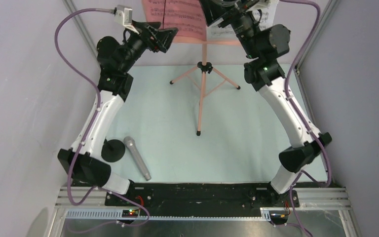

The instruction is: Set up the instrument practice props

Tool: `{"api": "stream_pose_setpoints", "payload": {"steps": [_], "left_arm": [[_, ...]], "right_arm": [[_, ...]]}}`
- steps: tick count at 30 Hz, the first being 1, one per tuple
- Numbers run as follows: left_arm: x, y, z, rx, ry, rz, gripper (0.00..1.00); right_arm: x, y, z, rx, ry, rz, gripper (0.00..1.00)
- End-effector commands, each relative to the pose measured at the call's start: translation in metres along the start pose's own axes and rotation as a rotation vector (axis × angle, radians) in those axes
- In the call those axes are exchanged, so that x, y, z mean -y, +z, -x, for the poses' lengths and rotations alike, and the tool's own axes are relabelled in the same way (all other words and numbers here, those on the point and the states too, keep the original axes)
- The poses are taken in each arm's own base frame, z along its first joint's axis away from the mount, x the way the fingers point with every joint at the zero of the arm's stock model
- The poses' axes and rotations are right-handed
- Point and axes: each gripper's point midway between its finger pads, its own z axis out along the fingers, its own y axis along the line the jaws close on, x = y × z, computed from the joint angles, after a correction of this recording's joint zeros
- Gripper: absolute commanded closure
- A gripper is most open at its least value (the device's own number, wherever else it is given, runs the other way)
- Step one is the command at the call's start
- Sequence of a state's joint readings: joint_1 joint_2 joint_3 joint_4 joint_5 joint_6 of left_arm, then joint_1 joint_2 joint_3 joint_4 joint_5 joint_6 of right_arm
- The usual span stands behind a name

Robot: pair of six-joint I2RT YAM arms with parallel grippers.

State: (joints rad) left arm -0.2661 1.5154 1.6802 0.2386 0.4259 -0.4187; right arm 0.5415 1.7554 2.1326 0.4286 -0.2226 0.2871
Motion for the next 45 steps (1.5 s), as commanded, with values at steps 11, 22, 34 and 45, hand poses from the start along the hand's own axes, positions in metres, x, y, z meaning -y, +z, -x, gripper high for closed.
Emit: {"api": "stream_pose_setpoints", "payload": {"steps": [11, 22, 34, 45], "left_arm": [[0.037, -0.125, 0.02, 0.003, 0.01, 0.182, 0.0], [0.023, -0.264, -0.03, -0.184, -0.031, 0.569, 0.0], [-0.044, -0.364, -0.027, -0.403, 0.267, 1.132, 0.0], [-0.067, -0.406, -0.051, -0.492, 0.267, 1.35, 0.0]], "right_arm": [[-0.017, -0.072, -0.005, -0.258, 0.111, -0.151, 0.01], [-0.105, -0.154, -0.167, -0.734, 0.246, -0.102, 0.05], [-0.198, -0.288, -0.418, -1.388, 0.281, -0.076, 0.08], [-0.277, -0.33, -0.5, -1.548, 0.25, 0.021, 0.08]]}}
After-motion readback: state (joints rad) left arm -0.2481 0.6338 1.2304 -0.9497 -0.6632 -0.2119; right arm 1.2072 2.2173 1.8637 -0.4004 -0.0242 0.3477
